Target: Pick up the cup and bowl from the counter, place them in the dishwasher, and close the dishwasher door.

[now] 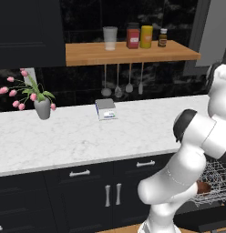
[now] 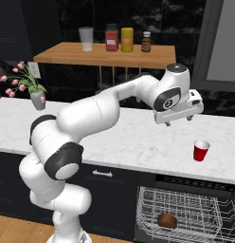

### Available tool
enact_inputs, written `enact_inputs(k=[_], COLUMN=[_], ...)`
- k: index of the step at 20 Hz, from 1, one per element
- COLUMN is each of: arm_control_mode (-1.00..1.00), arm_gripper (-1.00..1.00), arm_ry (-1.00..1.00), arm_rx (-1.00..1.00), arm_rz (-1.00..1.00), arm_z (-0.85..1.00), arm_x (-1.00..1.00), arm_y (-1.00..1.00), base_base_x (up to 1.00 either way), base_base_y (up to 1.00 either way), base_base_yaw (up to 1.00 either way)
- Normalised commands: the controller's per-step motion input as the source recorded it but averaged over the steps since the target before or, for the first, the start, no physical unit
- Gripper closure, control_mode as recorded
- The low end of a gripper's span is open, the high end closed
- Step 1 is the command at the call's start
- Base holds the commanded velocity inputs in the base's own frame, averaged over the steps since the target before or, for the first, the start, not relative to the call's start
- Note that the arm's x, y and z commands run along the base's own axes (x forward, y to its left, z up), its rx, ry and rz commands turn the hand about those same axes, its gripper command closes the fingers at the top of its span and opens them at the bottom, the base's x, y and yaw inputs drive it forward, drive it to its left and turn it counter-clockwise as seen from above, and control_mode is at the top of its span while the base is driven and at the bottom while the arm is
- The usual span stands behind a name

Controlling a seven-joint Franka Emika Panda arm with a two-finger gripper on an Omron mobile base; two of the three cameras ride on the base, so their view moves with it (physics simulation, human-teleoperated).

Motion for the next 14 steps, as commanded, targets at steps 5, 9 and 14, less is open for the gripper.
enact_inputs(k=[5,9,14], arm_control_mode=[-1.0,-1.0,-1.0], arm_gripper=[-1.0,-1.0,-1.0], arm_ry=[0.01,0.05,0.09], arm_rx=[0.0,0.02,0.04], arm_rz=[-0.04,-0.06,-0.09], arm_z=[-0.51,-0.7,-0.57], arm_x=[0.46,0.76,0.85], arm_y=[-0.25,-0.38,-0.48], base_base_x=[0.0,0.0,0.0], base_base_y=[0.0,0.0,0.0], base_base_yaw=[0.0,0.0,0.0])
